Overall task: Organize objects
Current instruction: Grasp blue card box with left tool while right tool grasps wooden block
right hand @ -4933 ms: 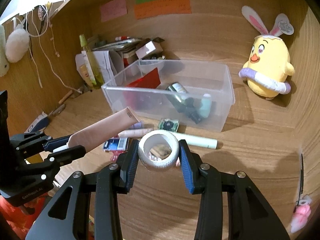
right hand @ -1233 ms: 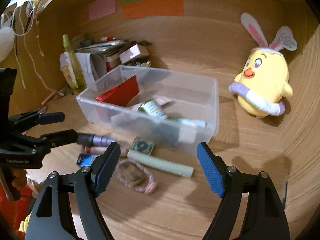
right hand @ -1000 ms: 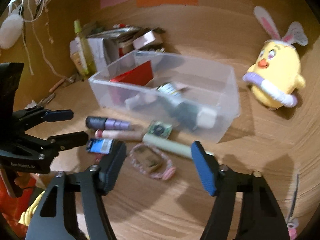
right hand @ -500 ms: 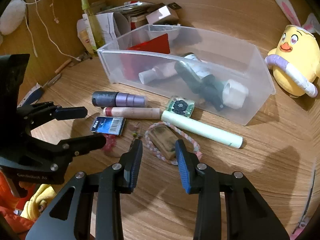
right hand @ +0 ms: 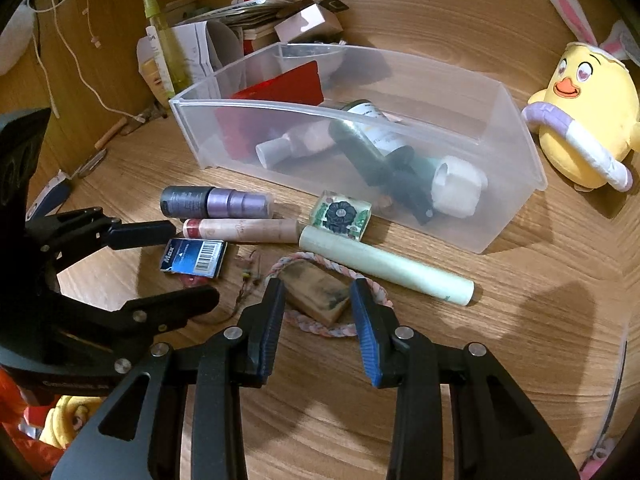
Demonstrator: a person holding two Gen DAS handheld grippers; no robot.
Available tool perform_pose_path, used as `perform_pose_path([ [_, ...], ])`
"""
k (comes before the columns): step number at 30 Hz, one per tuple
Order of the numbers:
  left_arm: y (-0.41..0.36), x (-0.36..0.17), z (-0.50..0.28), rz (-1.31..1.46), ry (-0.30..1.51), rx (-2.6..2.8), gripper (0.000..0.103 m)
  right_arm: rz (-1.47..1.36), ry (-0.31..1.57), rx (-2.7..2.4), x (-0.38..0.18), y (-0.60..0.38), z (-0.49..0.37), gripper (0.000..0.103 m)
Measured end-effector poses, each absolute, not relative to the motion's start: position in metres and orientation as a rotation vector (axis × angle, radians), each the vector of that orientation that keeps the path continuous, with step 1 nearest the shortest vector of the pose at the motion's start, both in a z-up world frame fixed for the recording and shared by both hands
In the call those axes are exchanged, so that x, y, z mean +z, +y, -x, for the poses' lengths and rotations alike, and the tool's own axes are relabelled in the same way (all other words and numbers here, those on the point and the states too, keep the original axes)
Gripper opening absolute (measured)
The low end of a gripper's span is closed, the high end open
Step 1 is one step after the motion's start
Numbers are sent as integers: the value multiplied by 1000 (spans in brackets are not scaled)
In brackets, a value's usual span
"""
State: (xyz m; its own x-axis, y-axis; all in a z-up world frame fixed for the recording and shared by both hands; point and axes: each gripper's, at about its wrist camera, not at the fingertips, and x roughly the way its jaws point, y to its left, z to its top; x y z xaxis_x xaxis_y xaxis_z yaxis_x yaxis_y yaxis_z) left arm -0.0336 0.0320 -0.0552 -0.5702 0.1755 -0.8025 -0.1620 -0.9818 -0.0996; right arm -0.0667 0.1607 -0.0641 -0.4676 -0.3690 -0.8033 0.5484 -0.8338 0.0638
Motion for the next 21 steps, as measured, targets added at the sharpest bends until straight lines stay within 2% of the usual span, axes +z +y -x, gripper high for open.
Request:
perform_pose_path([
  [6, 26, -54, 36, 1339, -18, 2654, 53, -1201, 284, -2284, -67, 160, 67, 40],
  [10, 29, -55, 29, 1317, 22, 2660, 52, -1214, 282, -2283, -70, 158, 70, 47],
  [16, 31, -54, 27, 1295, 33, 2663, 52, -1208, 273, -2294, -72, 155, 70, 47],
  [19, 30, -53, 28, 1294, 23, 2667, 51, -1202, 263, -2299, -71, 157, 68, 40],
  [21, 29, -51, 28, 1288, 5, 2669, 51, -1200, 248, -2303, -69, 159, 68, 40],
])
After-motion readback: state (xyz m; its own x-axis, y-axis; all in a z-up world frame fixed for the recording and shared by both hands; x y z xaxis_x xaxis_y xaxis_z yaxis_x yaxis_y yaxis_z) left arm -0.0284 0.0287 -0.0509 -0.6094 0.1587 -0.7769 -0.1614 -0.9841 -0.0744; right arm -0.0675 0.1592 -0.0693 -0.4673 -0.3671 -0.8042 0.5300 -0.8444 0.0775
